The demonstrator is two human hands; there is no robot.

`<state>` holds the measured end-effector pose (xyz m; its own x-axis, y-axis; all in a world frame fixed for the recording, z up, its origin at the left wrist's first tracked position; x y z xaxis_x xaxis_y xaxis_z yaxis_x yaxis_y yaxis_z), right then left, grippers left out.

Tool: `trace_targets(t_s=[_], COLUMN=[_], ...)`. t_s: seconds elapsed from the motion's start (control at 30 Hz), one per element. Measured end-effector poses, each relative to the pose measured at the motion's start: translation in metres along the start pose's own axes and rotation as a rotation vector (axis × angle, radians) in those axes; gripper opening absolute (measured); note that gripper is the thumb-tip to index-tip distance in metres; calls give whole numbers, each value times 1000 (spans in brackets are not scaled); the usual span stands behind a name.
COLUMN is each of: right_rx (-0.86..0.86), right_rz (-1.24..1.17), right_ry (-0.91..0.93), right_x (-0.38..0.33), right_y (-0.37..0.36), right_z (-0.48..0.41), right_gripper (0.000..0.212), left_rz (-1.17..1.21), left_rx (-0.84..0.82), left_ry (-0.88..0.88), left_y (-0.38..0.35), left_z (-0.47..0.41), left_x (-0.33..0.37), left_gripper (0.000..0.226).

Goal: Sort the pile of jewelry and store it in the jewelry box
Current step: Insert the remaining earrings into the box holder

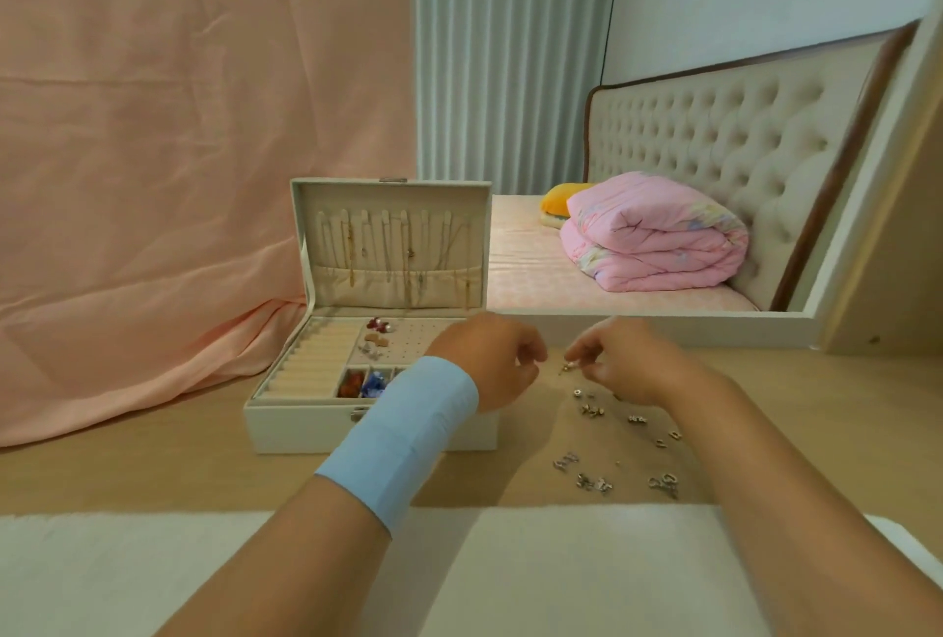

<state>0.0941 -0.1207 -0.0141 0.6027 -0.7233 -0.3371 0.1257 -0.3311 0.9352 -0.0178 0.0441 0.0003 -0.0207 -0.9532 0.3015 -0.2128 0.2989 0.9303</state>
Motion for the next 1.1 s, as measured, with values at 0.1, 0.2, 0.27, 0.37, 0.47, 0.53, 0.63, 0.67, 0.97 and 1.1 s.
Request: trace_targets(t_s=[0.1,0.2,0.27,0.37,0.47,0.53,0.63,0.67,0.97,1.1], right_rx=[-35,-43,-37,-34,-24,2,34,42,81,130], right_rz=[24,85,115,114,63,44,17,-3,-280,-405], right_ry=[-74,-82,-84,-97,-112,-115,-108,-103,23,65], right_x=[15,21,22,24,28,29,27,27,6,-11], right_y=[-3,-5,-7,-10,-10,-9,-8,-8,-8,-10], right_z=[1,1,0,0,1,0,0,0,-2,-3], right_gripper=[25,15,16,9,10,11,11,11,17,18], left_rz=[-108,-149,-155,-125,-95,-71,-54,-54,-263,-105], left_rx=[-77,-102,-135,-145,-116,-94,-80,-76,128,155], left_ry=[8,33,73,133,164,177,191,190,75,112], left_y=[-23,-43,-52,-61,-66,-68,-68,-67,-24,-5], left_z=[-25,-45,-54,-62,-65,-65,-64,-63,-39,-20], left_x=[21,35,41,43,42,42,41,41,33,12], left_gripper=[29,31,28,20,17,16,14,13,16,15])
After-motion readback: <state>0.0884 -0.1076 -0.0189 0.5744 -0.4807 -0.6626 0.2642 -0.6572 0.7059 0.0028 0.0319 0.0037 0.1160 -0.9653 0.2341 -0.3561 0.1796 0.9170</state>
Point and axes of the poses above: each hand's wrist, its own z-axis away from the middle knuckle, its own y-axis out of the back of the hand, x = y × z, the point moved 1 cm from there along -z, towards the middle knuckle, and after that the axes turned 1 degree about z, right-handed, at the moved point
